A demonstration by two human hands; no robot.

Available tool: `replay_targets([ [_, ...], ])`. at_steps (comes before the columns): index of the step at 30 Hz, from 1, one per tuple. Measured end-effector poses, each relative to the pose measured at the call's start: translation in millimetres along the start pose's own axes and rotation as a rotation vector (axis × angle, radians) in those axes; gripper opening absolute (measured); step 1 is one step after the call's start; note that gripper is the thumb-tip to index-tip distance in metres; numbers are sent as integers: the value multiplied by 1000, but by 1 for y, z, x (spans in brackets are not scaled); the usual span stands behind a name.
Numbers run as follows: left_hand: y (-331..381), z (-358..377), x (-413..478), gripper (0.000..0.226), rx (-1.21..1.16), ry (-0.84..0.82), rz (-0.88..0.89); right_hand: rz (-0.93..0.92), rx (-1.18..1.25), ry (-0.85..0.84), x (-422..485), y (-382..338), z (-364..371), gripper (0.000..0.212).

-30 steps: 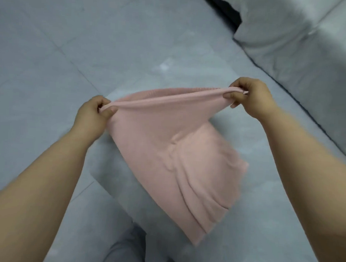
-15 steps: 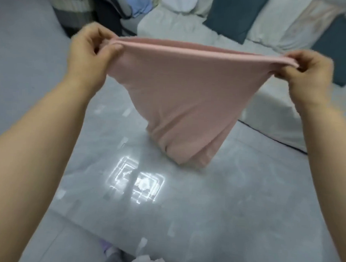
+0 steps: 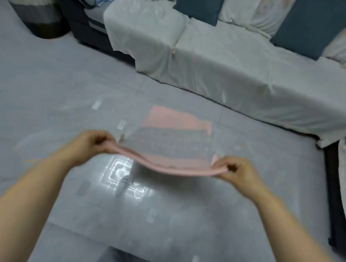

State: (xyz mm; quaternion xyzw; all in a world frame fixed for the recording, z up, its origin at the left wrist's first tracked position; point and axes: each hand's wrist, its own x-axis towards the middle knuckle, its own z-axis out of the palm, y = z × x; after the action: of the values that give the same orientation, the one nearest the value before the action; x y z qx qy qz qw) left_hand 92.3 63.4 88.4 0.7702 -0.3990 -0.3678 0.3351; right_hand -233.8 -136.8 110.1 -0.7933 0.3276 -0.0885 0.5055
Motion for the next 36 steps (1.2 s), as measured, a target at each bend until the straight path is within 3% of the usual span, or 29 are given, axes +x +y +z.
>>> replay_targets([
  [5,-114,75,-7,42,232,-363,-195,368,-77,-215,-51,127,91,36],
  [9,-168,121,-27,56,281,-419,-254,569,-55,-260,-86,175,146,31],
  [12,-191,141,-26,56,415,-426,-200,602,-71,-247,-83,193,171,30],
  [17,-202,155,-9,18,494,-556,-225,627,-194,-347,-74,221,192,15],
  [20,-207,157,1,17,478,-727,-260,632,-286,-605,-68,235,190,39],
  [22,-208,149,1,20,442,-784,-278,635,-274,-689,-62,237,185,44],
  [24,-210,142,6,26,487,-702,-266,662,-198,-649,-51,236,177,35],
  [26,-203,140,21,22,421,-571,-296,679,-102,-479,-33,235,168,22],
  [27,-199,139,34,20,291,-436,-389,686,-71,-378,-20,234,163,18],
  [31,-185,129,107,18,126,9,-311,651,20,3,49,235,134,12],
  [34,-175,126,173,9,105,136,-234,526,-1,198,113,240,112,14],
  [36,-167,129,215,22,55,194,-209,471,-17,290,156,247,101,17],
])
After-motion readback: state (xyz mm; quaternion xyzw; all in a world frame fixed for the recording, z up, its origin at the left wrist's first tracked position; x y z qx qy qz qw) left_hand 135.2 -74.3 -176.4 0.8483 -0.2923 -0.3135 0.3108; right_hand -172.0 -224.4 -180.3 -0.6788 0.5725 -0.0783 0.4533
